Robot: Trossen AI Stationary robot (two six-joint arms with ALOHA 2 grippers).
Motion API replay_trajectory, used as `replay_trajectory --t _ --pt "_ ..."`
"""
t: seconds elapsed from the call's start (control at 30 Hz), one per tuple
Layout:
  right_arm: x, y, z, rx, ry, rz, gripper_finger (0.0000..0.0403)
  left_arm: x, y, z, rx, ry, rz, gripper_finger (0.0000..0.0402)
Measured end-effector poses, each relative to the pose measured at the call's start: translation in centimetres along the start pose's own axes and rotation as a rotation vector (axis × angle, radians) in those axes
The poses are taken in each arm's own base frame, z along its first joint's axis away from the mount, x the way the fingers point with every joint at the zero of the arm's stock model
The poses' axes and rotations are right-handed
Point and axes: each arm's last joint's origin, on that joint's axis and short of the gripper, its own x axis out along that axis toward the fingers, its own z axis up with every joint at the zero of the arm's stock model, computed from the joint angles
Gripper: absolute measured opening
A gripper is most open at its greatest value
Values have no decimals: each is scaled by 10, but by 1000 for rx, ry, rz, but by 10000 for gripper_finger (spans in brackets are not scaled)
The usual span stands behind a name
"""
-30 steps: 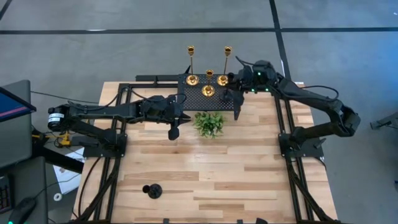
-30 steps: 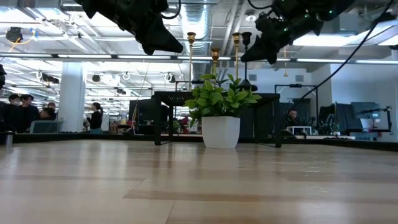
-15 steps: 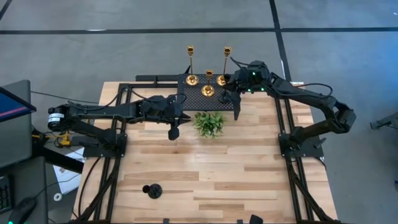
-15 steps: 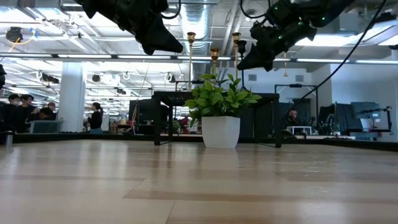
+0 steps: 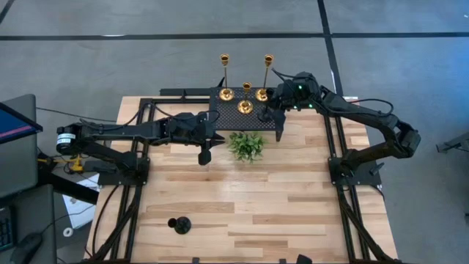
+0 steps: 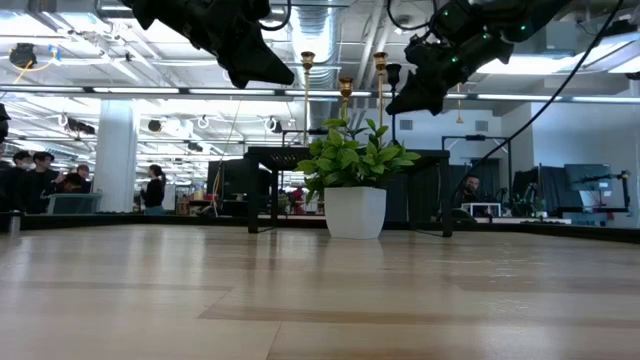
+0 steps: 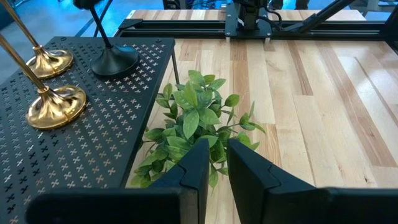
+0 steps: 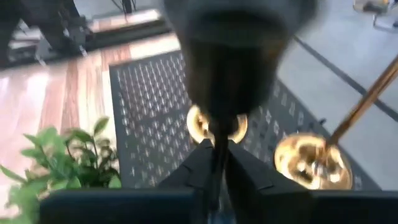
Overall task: Pick & Place candle stick holders
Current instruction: Put the right black candle holder on the shelf, then put the black candle holder on the shelf
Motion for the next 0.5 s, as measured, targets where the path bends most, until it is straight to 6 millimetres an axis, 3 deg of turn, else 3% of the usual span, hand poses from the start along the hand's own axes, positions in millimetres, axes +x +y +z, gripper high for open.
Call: replay_trajectory --t 0.3,0.5 --pt "0 1 -2 5 18 4 169 0 0 0 0 0 0 57" --pt "-21 6 11 73 104 16 226 0 0 0 0 0 0 57"
